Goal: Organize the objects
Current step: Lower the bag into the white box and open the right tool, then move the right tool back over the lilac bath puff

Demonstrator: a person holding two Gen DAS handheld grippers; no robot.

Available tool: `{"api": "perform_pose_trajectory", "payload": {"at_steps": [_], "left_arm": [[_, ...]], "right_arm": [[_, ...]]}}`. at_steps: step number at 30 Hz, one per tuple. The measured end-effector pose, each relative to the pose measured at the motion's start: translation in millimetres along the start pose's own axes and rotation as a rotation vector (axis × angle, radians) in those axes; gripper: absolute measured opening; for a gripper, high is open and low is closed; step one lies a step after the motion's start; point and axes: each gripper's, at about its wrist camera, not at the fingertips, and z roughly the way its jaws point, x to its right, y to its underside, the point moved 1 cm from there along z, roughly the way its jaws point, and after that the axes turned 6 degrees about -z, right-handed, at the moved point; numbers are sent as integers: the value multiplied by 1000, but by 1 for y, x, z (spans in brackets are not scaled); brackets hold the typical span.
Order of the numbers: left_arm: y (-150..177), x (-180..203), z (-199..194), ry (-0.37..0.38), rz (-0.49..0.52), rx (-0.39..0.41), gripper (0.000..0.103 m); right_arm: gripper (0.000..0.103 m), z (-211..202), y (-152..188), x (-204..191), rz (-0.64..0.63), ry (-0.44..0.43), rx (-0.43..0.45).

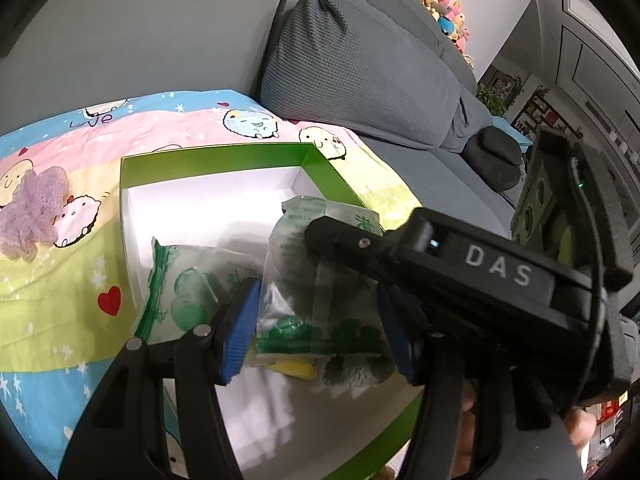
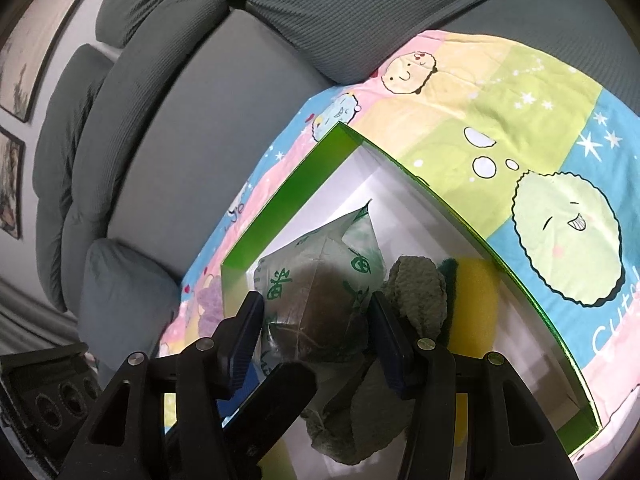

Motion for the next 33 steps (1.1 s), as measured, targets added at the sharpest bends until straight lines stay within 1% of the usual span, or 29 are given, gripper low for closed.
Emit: {"api": "perform_pose_trajectory", "payload": {"at_steps": [5, 6, 7, 8, 11, 12, 15, 18, 20, 21, 22, 26, 27, 29, 33], "left_arm": [[0, 1, -14, -17, 11, 22, 59], [-1, 1, -17, -16, 11, 27, 58], [-1, 1, -22, -10, 13, 34, 56], [-1, 2, -26, -14, 19, 42, 56], [-3, 1, -41, -43, 38, 75, 56], [-4, 0, -44, -44, 37, 79, 56], [-5, -5, -58, -45, 31, 95, 57], [-4, -11, -70, -78, 34, 111, 57], [-3, -17, -77, -98, 29, 118, 59], [-3, -21, -80, -106, 24, 120, 62], [-2, -25, -84, -112, 19, 123, 62], [3, -44, -97, -166, 7, 133, 63], [4, -51, -101, -179, 0, 133, 65], [7, -65, -108, -197, -19, 138, 69], [12, -97, -120, -207, -94, 163, 72]], "right_arm": [[54, -4, 1, -7, -21, -23, 12], [54, -5, 1, -9, -31, -24, 19], [54, -6, 1, -12, -40, -18, 30], [54, -8, 0, -13, -45, -5, 45], [54, -14, 0, -12, -46, 71, 92], [54, -15, -1, -10, -43, 79, 100], [54, -20, -2, -8, -37, 65, 115], [54, -23, -2, -10, -38, 65, 132], [54, -24, -2, -14, -49, 59, 136], [54, -24, -1, -16, -55, 56, 137], [57, -24, -1, -18, -61, 53, 138], [59, -24, 3, -28, -88, 52, 146], [61, -25, 3, -30, -94, 54, 147], [64, -24, 4, -33, -104, 62, 150], [64, -27, 8, -45, -131, 72, 166]]}}
